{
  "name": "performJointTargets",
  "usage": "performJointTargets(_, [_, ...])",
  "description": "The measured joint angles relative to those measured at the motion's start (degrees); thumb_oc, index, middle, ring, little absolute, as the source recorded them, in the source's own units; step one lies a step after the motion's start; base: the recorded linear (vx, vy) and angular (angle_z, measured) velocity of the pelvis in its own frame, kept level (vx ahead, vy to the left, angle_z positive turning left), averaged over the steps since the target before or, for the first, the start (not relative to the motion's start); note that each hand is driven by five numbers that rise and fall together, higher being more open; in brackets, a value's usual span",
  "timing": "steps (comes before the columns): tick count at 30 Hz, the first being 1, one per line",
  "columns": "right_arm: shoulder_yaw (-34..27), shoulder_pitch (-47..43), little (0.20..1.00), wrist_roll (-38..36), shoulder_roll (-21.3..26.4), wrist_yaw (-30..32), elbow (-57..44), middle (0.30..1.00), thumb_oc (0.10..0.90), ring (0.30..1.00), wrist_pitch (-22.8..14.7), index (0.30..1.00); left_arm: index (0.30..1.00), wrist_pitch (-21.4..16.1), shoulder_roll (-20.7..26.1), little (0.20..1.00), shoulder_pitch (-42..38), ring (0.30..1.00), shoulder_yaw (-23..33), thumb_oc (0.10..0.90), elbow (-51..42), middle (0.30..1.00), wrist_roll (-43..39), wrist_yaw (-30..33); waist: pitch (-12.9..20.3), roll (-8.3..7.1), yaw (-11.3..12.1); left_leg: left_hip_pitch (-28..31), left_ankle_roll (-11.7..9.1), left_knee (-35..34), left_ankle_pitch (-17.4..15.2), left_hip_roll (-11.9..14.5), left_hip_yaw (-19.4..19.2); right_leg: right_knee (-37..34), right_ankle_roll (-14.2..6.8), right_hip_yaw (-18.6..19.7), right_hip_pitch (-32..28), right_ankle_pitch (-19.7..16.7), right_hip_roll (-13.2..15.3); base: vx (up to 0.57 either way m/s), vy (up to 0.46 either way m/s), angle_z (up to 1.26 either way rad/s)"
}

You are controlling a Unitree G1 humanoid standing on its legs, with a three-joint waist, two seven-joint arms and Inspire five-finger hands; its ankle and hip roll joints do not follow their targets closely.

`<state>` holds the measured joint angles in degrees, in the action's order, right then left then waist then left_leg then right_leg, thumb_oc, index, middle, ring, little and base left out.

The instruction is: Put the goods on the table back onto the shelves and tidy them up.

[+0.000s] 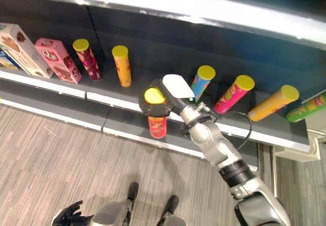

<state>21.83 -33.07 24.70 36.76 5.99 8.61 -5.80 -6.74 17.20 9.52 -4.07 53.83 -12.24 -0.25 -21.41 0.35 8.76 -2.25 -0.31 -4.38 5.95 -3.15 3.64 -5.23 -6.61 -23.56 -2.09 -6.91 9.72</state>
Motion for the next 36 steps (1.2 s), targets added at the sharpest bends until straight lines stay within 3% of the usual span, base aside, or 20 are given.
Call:
performJointTargets(3, [-0.3, -8.6, 0.300, 1.0, -1.2, 4.4, 4.7, 0.300, 0.400, 0.300, 0.9, 0.300, 0.900, -1.3, -0.2, 0.900, -3.4, 0.900, -2.9, 0.800, -1.2, 0.900, -0.6, 0.9, -3.6, 2.61, 0.9, -3.4, -1.2, 0.1, 1.5, 0.2, 1.4, 0.0, 0.7, -1.7, 2.6, -0.5, -0.2, -0.07, -0.084, 0.24])
performJointTargets(5, [-0.6, -11.8, 0.300, 2.5, 0.3, 7.5, 6.1, 0.300, 0.400, 0.300, 1.5, 0.300, 0.900, -2.1, -0.2, 0.900, -5.5, 0.900, -2.9, 0.800, -1.9, 0.900, -1.3, 1.2, -5.2, 4.29, 2.9, -4.9, -1.7, 0.1, 2.1, 0.3, 3.5, 0.0, 1.0, -3.6, 3.0, -0.3, -0.6, -0.05, -0.063, 0.55])
performJointTargets(7, [-1.5, -13.1, 0.300, 4.0, 0.6, 9.5, 7.0, 0.300, 0.400, 0.300, 1.9, 0.300, 0.900, -2.2, -0.1, 0.900, -5.5, 0.900, -2.8, 0.800, -2.2, 0.900, -2.4, 2.1, -5.8, 4.47, 5.9, -5.4, -1.7, 0.1, 2.2, 0.2, 5.0, 0.0, 1.3, -5.0, 2.8, 0.2, -0.7, -0.02, -0.078, 0.50])
performJointTargets(11, [-6.7, -14.8, 0.300, 6.1, 1.8, 15.1, 12.7, 0.300, 0.400, 0.300, 3.6, 0.300, 0.900, -3.2, 0.0, 0.900, -6.0, 0.900, -2.8, 0.800, -1.1, 0.900, -2.6, 2.6, -6.0, 4.77, 7.5, -7.3, -1.5, 0.2, 2.7, -0.8, 9.5, 1.1, 0.5, -9.3, 2.3, 2.2, -0.1, -0.02, -0.054, 0.63])
performJointTargets(14, [-7.0, -17.4, 0.300, 6.6, 2.6, 18.0, 16.6, 0.300, 0.400, 0.300, 5.1, 0.300, 0.900, -3.0, 0.1, 0.900, -6.0, 0.900, -4.5, 0.800, 0.3, 0.900, -3.6, 2.9, -6.1, 4.91, 9.3, -8.0, -1.4, 0.3, 2.8, -1.2, 9.7, 2.3, 0.0, -9.3, 3.3, 2.7, 0.5, -0.03, -0.020, 0.16])
performJointTargets(18, [-7.7, -18.0, 0.300, 8.5, 3.1, 21.7, 16.6, 0.300, 0.400, 0.300, 6.0, 0.300, 0.900, -3.2, 0.1, 0.900, -7.0, 0.900, -4.7, 0.800, 0.1, 0.900, -4.2, 3.4, -6.7, 5.93, 9.0, -8.6, -1.2, 0.4, 2.9, -1.9, 10.2, 3.2, -0.3, -9.6, 3.9, 3.0, 1.4, -0.01, -0.007, 0.08])
performJointTargets(34, [-11.2, -18.9, 0.300, 8.6, 6.8, 29.3, 24.8, 0.300, 0.400, 0.300, 10.3, 0.300, 0.900, -4.4, 0.3, 0.900, -8.2, 0.900, -6.6, 0.800, -4.5, 0.900, -6.2, 3.4, -6.8, 6.77, 5.9, -9.2, -1.1, 1.0, 2.9, -2.8, 11.3, 5.8, -1.8, -10.6, 4.8, 4.5, 2.9, 0.01, -0.008, 0.04])
performJointTargets(36, [-11.2, -19.0, 0.300, 8.5, 7.2, 29.4, 24.8, 0.300, 0.400, 0.300, 10.3, 0.300, 0.900, -4.3, 0.3, 0.900, -8.2, 0.900, -7.2, 0.800, -4.9, 0.900, -6.2, 3.4, -6.9, 8.21, 5.9, -9.3, -1.1, 1.1, 2.9, -2.8, 11.3, 5.6, -1.8, -10.6, 4.8, 4.5, 2.8, 0.00, 0.000, 0.00])
